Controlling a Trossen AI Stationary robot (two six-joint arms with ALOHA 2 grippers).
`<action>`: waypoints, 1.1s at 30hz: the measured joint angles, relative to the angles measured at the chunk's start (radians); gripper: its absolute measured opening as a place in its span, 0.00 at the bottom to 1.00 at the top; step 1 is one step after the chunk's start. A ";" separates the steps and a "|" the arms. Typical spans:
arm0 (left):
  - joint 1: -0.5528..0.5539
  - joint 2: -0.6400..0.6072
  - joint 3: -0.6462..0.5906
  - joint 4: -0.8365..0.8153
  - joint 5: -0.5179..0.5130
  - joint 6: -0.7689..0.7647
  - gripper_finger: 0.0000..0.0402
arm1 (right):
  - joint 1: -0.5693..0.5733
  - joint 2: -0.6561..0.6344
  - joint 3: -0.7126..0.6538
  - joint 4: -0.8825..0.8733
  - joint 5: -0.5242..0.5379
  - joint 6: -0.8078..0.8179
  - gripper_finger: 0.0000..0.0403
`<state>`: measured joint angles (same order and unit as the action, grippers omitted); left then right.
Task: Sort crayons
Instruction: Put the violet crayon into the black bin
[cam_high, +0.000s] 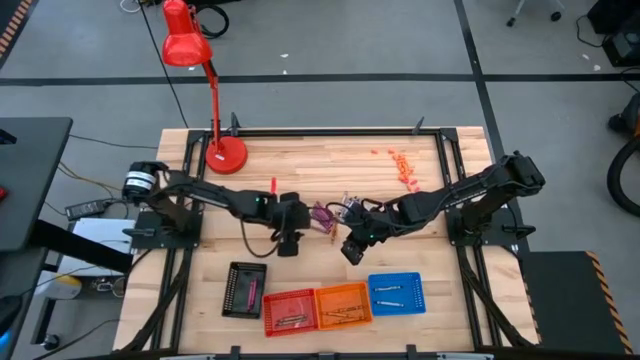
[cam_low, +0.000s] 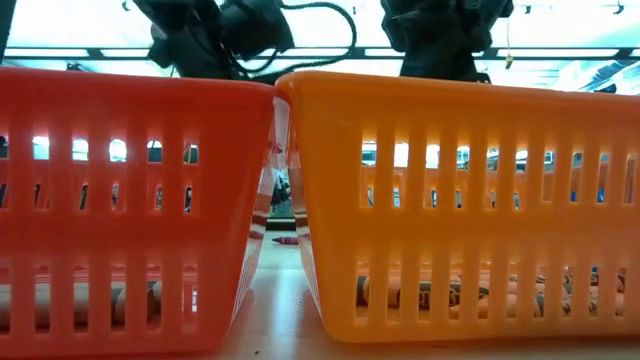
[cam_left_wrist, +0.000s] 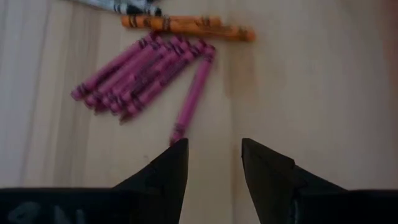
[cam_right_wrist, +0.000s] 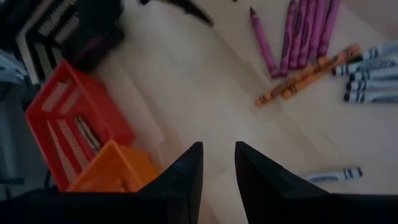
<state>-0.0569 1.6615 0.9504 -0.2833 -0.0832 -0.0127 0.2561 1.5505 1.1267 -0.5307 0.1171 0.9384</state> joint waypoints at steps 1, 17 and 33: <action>0.006 0.011 0.000 0.017 0.000 0.008 0.40 | 0.005 0.000 0.000 -0.008 -0.004 0.001 0.24; 0.069 0.104 0.001 0.178 0.002 0.212 0.40 | 0.011 0.000 0.000 -0.009 -0.029 0.014 0.24; 0.086 0.198 0.005 0.215 0.126 0.206 0.36 | 0.011 0.000 0.000 0.005 -0.014 0.030 0.24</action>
<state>0.0296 1.8590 0.9554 -0.0683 0.0429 0.1928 0.2670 1.5505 1.1263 -0.5257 0.1036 0.9687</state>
